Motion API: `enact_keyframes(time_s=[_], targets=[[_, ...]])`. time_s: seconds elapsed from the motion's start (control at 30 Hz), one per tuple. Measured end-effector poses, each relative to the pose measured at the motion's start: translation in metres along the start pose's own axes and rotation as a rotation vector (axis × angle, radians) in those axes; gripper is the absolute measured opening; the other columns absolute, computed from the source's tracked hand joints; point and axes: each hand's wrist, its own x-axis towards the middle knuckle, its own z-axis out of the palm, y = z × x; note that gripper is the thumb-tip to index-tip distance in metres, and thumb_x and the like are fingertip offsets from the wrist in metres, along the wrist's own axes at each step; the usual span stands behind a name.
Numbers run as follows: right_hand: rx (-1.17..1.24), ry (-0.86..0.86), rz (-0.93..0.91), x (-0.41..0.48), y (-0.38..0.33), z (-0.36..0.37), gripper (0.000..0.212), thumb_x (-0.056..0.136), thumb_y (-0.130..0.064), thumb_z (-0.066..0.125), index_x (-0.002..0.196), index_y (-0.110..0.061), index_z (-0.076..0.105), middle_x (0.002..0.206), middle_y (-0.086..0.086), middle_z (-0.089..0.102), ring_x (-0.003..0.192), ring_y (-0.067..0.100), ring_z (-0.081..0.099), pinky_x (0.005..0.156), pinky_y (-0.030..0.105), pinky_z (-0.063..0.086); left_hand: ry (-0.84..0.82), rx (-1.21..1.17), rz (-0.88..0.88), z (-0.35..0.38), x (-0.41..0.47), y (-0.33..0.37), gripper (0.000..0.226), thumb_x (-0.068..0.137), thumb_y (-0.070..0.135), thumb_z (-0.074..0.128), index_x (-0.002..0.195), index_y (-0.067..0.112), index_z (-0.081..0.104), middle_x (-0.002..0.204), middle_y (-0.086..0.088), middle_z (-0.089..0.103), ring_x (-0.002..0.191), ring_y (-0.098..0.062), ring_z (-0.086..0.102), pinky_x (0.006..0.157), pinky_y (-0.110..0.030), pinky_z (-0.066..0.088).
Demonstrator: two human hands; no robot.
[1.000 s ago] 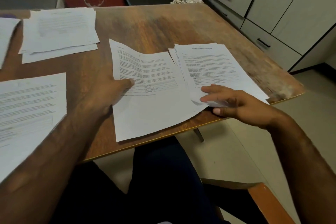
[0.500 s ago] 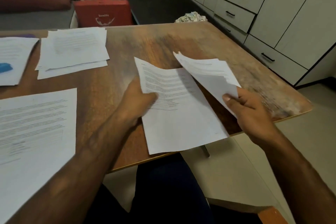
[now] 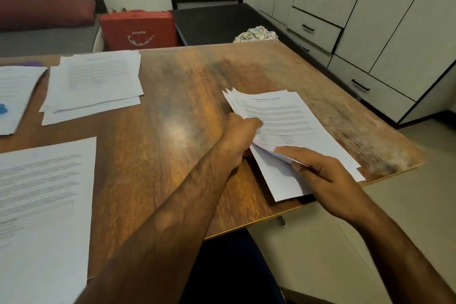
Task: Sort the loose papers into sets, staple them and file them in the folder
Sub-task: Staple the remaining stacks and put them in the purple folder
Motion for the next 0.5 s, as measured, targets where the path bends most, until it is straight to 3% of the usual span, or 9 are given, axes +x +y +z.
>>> enact_keyframes(time_s=[0.07,0.2,0.37,0.43,0.5], targets=[[-0.005,0.016,-0.007,-0.002,0.004,-0.004,0.042,0.107,-0.009,0.052,0.134,-0.038,0.067,0.142,-0.027,0.060,0.136,-0.003,0.049,0.109,0.016,0.043,-0.008,0.017,-0.017,0.007,0.005,-0.001,0.043,0.094,-0.004,0.053,0.135,0.004,0.063,0.130,-0.007,0.070,0.114,-0.027,0.069,0.100,-0.044,0.057],[-0.006,0.039,0.008,-0.005,0.008,-0.010,0.043,0.106,-0.006,0.052,0.131,-0.037,0.069,0.139,-0.028,0.061,0.134,-0.004,0.049,0.101,0.006,0.042,0.015,0.042,-0.027,0.018,0.011,-0.002,0.048,0.087,-0.004,0.051,0.132,0.004,0.065,0.127,-0.006,0.071,0.110,-0.026,0.070,0.093,-0.044,0.060],[-0.135,-0.044,0.030,-0.004,0.004,-0.018,0.051,0.097,-0.005,0.066,0.129,-0.044,0.067,0.138,-0.033,0.059,0.132,-0.011,0.047,0.106,0.007,0.039,0.053,0.215,-0.002,0.024,0.019,-0.011,0.065,0.067,0.027,0.054,0.130,0.013,0.060,0.121,0.002,0.073,0.099,-0.021,0.072,0.082,-0.042,0.064],[-0.293,-0.207,0.040,-0.003,-0.003,-0.025,0.056,0.090,-0.028,0.080,0.139,-0.047,0.059,0.148,-0.031,0.049,0.138,-0.009,0.041,0.114,0.015,0.034,0.071,0.450,0.022,0.020,0.009,-0.001,0.062,0.068,0.042,0.052,0.124,0.019,0.065,0.116,0.006,0.073,0.095,-0.020,0.072,0.082,-0.040,0.063],[-0.424,-0.365,0.067,-0.002,-0.012,-0.030,0.075,0.081,-0.063,0.077,0.148,-0.049,0.045,0.157,-0.029,0.037,0.145,-0.003,0.031,0.119,0.025,0.028,0.092,0.662,0.032,0.009,-0.001,0.008,0.055,0.072,0.052,0.050,0.119,0.027,0.068,0.114,0.008,0.071,0.095,-0.019,0.070,0.081,-0.040,0.062]])
